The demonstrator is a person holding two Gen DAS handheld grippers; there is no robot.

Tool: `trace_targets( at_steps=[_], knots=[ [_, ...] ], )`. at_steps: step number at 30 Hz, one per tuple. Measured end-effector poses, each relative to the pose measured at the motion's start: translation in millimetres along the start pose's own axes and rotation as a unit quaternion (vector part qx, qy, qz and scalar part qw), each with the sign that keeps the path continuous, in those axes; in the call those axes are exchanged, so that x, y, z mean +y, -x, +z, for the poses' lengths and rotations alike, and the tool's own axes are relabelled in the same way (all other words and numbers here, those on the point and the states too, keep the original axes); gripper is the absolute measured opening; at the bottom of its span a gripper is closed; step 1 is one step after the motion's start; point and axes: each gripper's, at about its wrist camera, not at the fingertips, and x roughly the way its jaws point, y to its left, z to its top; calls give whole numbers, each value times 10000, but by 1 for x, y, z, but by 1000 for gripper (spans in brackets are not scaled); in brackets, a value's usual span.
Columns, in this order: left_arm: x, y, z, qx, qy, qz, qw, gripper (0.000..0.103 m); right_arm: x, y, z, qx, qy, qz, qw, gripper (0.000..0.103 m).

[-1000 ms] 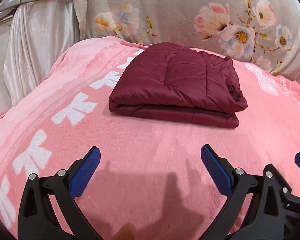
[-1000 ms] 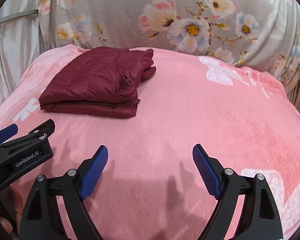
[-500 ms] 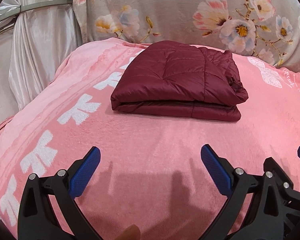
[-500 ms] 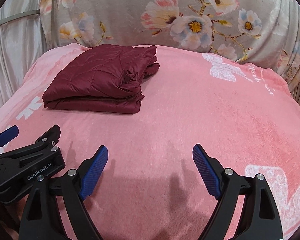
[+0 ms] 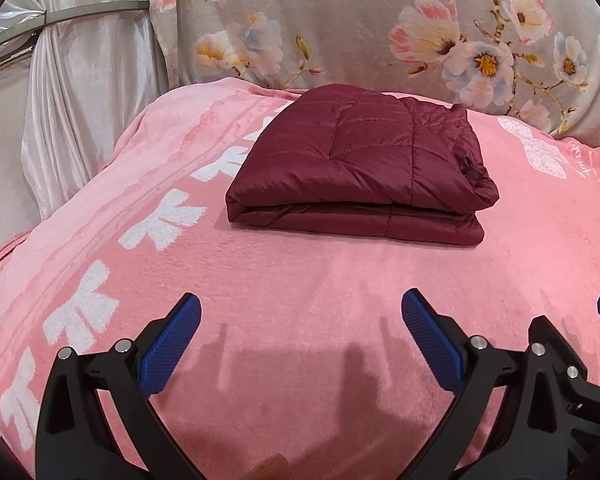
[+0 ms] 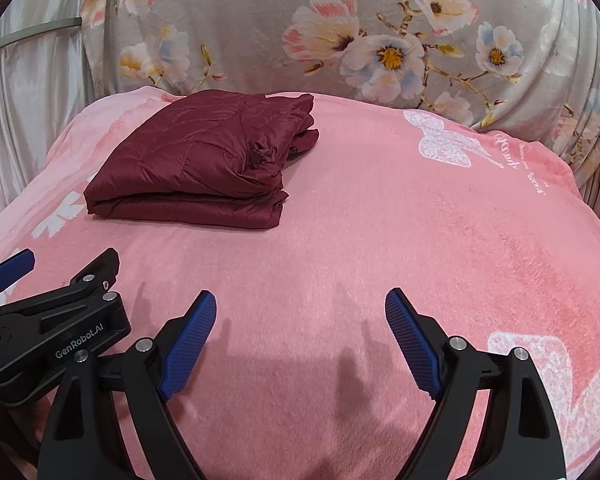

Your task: Fold large clothes

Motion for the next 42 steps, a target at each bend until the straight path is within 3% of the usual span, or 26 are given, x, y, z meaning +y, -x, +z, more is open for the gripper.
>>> trace_targets(
  at_steps=[42],
  knots=[
    [6, 13, -10, -19, 298, 241, 9993, 98, 10, 5, 0, -136, 181, 46, 9997, 84]
  ],
)
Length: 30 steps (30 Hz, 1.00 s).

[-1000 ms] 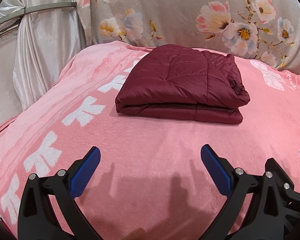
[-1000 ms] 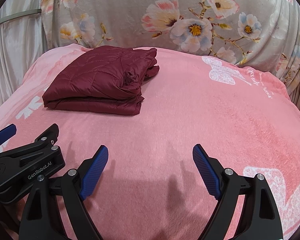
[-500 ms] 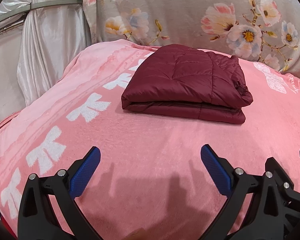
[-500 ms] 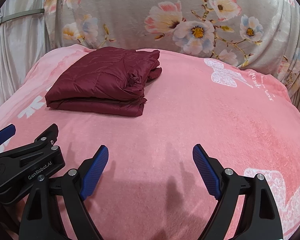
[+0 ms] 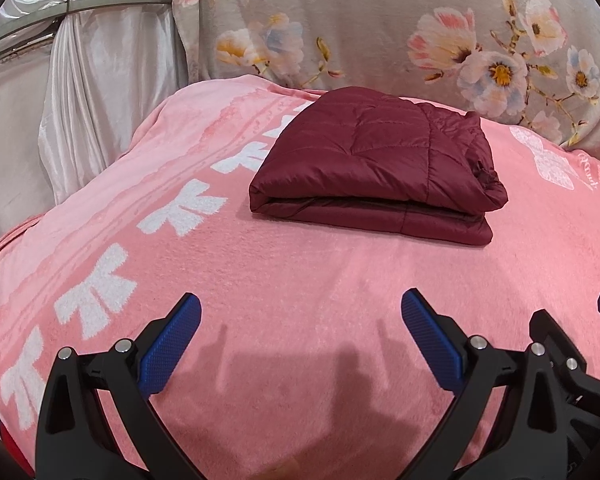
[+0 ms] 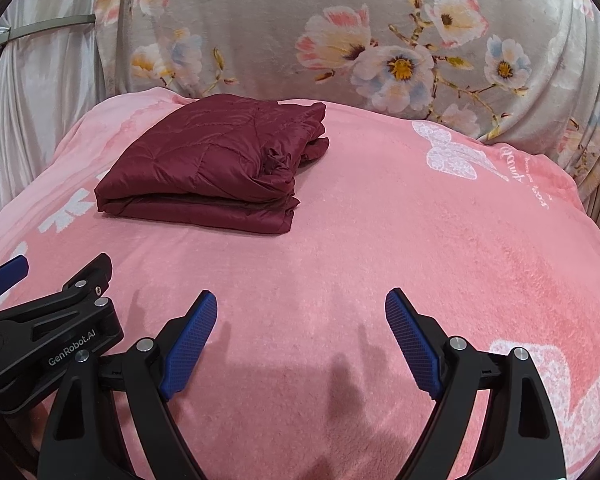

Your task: Fold large clothes

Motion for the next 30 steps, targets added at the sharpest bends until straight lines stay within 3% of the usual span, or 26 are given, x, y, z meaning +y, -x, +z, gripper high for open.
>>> trace_targets(
  at_steps=[30],
  knots=[
    [-4, -2, -1, -13, -85, 9, 10000, 95, 0, -1, -1, 19, -43, 4, 10000, 84]
  ],
)
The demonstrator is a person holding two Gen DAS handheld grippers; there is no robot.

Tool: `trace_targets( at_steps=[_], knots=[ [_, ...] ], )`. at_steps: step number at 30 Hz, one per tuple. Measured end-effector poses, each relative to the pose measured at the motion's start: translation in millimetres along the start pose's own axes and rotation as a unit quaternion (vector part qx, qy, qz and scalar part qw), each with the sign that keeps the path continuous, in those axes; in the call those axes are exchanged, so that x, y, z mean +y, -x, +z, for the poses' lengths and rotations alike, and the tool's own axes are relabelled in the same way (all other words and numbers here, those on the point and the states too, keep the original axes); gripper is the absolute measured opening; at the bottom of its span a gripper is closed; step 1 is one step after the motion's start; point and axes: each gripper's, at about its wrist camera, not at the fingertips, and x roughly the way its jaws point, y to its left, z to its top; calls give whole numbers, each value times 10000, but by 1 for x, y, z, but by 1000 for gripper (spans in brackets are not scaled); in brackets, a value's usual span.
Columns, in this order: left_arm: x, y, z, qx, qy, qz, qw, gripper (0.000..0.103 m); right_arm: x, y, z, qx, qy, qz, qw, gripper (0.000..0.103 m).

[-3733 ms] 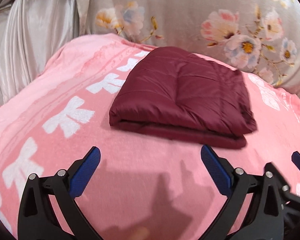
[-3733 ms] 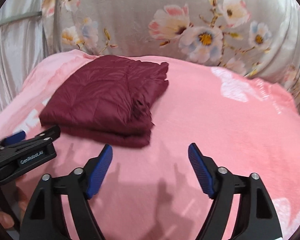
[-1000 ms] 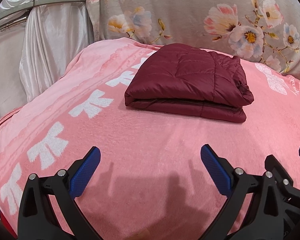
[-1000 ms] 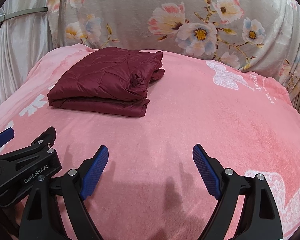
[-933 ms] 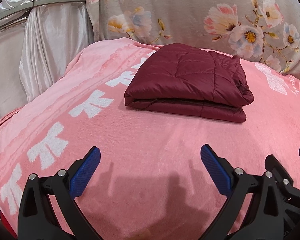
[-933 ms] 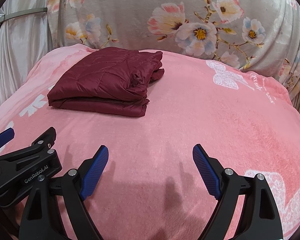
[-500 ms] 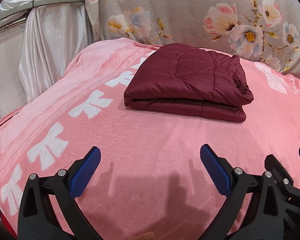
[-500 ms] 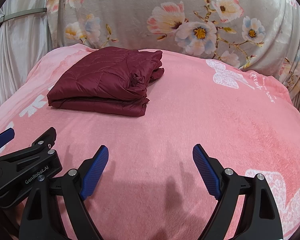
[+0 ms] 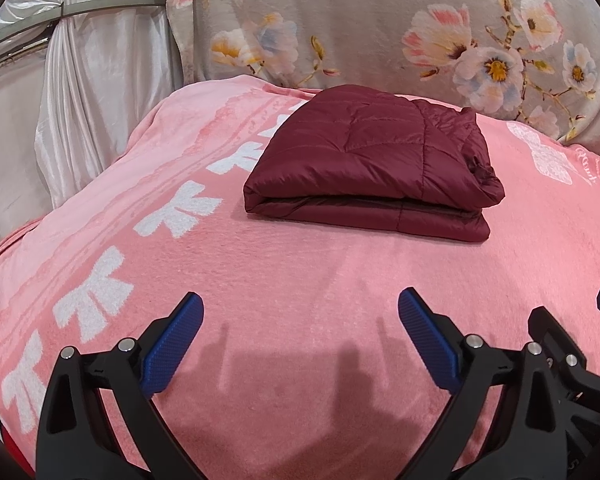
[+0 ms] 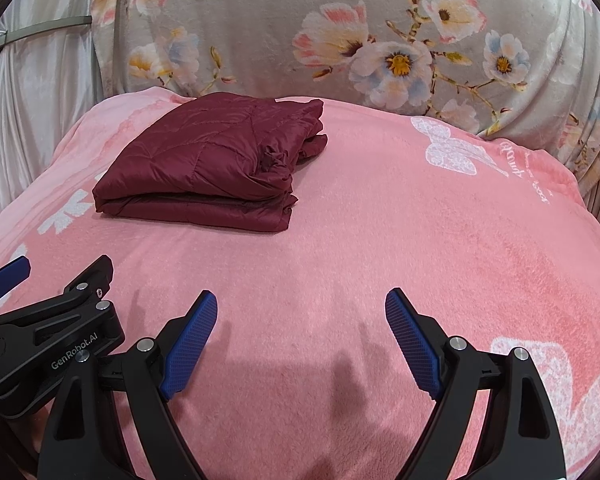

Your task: Fold large clothes

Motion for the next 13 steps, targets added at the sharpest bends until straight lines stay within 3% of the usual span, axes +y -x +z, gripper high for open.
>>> trace_targets(
  at_steps=[13],
  knots=[
    [0, 0, 3, -59, -71, 3, 10000, 93, -3, 0, 0, -4, 3, 9, 10000, 84]
  ],
)
